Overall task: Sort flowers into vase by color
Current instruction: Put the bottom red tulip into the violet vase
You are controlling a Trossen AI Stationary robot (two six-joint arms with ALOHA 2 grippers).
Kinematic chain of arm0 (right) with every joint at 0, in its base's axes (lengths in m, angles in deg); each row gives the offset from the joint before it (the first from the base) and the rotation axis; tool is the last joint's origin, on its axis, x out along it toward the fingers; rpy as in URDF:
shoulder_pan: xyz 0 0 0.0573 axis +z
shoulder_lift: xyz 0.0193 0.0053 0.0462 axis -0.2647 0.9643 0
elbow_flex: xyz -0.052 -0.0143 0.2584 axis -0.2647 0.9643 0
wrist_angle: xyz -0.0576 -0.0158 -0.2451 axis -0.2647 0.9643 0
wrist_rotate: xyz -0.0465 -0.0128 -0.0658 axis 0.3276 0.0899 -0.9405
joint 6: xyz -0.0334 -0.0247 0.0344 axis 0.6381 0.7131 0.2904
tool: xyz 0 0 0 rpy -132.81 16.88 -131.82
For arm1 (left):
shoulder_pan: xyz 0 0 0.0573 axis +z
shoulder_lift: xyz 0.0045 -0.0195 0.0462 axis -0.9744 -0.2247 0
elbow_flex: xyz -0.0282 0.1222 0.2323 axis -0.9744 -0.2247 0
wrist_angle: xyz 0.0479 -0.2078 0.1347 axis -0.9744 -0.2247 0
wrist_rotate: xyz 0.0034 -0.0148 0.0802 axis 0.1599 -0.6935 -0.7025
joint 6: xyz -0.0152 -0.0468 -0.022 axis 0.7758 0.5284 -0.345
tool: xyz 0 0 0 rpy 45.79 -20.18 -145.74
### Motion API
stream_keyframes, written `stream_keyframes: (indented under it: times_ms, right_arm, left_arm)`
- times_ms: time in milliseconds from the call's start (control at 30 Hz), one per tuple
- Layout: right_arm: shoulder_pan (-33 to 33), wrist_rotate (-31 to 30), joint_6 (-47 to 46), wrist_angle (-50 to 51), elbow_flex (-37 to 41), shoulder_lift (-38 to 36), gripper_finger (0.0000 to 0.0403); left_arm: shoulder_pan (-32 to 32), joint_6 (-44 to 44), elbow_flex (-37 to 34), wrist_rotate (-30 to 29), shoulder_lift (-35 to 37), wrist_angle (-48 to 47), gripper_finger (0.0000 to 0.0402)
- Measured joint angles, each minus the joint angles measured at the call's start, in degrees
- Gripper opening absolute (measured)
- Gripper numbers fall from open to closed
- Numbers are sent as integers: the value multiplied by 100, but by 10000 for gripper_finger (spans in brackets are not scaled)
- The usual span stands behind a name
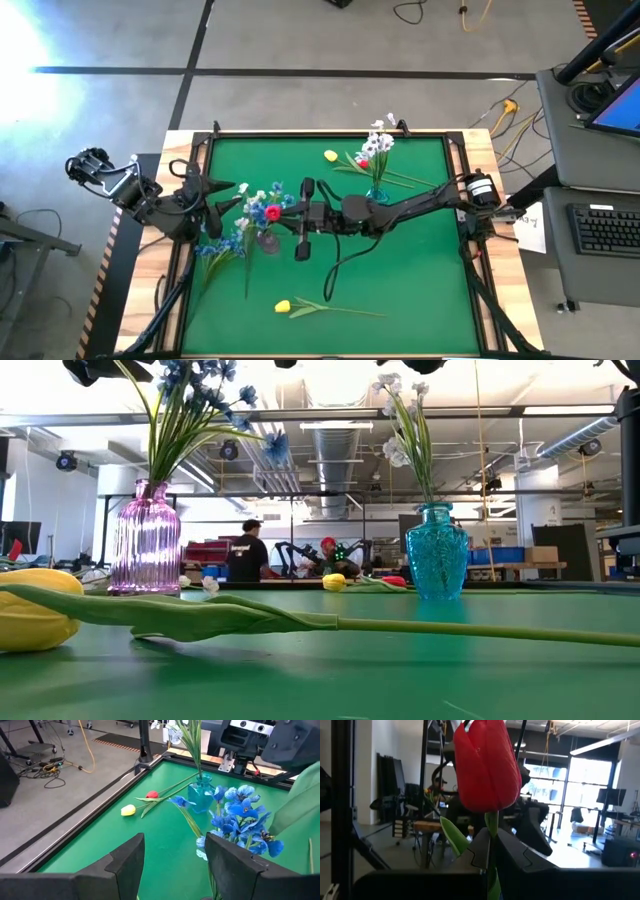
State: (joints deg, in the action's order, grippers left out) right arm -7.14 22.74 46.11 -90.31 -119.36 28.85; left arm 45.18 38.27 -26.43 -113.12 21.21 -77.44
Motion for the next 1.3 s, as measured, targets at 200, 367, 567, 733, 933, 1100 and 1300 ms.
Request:
stream_keyframes:
  times_ms: [200, 367, 567, 733, 933, 1100, 1300]
  right_arm:
    - [0, 0, 115, 490, 2, 0, 13]
    - [0, 0, 156, 583, 2, 0, 13]
    - [0, -2, 94, 532, 2, 0, 13]
    - [0, -4, 92, 540, 2, 0, 37]
    - [0, -57, 92, 740, 4, 0, 105]
    - [0, -57, 94, 1045, 4, 0, 157]
    - [0, -59, 97, 1423, 4, -47, 198]
  left_arm:
    - [0, 2, 0, 0, 0, 3, 197]
    - [0, -1, 0, -2, 0, 24, 197]
    - [0, 2, 0, -2, 0, 49, 197]
    - [0, -3, 0, -2, 0, 47, 197]
    - [0, -3, 0, -2, 0, 44, 197]
    - [2, -3, 0, -2, 0, 44, 197]
    - [1, -3, 0, -1, 0, 42, 197]
